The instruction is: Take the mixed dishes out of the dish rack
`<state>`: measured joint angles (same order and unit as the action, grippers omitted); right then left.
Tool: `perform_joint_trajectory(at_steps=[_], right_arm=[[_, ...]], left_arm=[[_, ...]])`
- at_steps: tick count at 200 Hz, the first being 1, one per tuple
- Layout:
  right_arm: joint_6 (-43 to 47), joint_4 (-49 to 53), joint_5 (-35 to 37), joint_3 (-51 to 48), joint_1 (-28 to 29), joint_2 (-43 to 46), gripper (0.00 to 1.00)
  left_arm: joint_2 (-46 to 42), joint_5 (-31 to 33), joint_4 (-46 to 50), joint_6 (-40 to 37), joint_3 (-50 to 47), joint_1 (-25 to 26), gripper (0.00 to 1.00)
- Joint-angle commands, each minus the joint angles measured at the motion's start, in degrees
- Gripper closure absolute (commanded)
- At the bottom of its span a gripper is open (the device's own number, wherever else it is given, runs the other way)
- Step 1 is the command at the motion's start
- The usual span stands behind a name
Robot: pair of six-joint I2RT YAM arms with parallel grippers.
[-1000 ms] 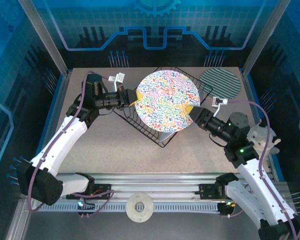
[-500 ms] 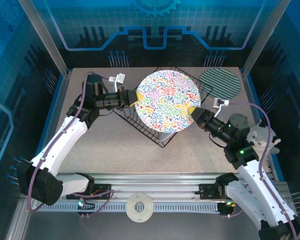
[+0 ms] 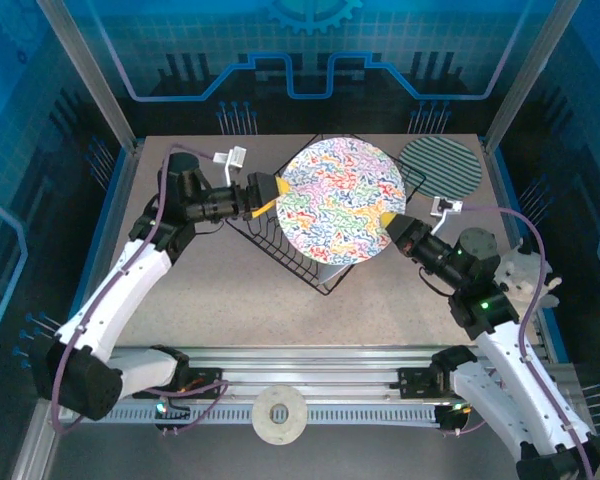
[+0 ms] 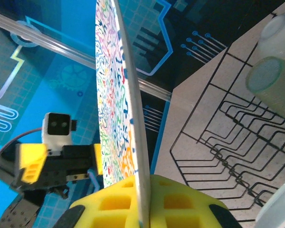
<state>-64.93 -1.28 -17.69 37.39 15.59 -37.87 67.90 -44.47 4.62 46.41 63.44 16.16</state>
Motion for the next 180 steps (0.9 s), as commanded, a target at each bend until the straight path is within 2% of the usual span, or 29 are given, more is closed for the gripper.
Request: perform_joint_trajectory(at_steps=[1, 39, 61, 78, 118, 154, 180], right_arm=[[1.21, -2.0, 2.24, 3.54, -4.88, 0.89, 1.0], [-6.69, -11.24, -0.57, 2.37, -19.47, -2.45, 1.0], [-7.94, -13.86, 2.27, 2.6, -24.78, -6.56, 1.0], [-10.74, -21.83, 4.65, 1.75, -28.41, -10.93, 1.0], [-13.9, -30.36, 9.81, 4.71, -33.87, -22.53, 1.0], [-12.71, -33.66, 13.91, 8.09, -35.34, -31.53, 1.0], [-12.21, -36.27, 14.35, 11.82, -36.37, -38.81, 1.0]], left_arm=[[-3.29, -1.32, -3.61, -0.7, -0.85, -0.17, 0.01], [-5.46, -1.54, 0.11, -3.57, -1.52, -0.17, 0.01], [-6.08, -1.68, 1.91, -4.41, -2.14, -0.17, 0.01], [-6.72, -1.8, 1.94, -4.48, -2.99, -0.17, 0.01], [-8.08, -2.68, 2.83, -5.26, -4.03, -0.17, 0.01], [-8.74, -5.42, 4.7, -8.01, -3.63, -0.17, 0.01], [-8.49, -5.81, 7.1, -10.05, -2.72, -0.17, 0.0]])
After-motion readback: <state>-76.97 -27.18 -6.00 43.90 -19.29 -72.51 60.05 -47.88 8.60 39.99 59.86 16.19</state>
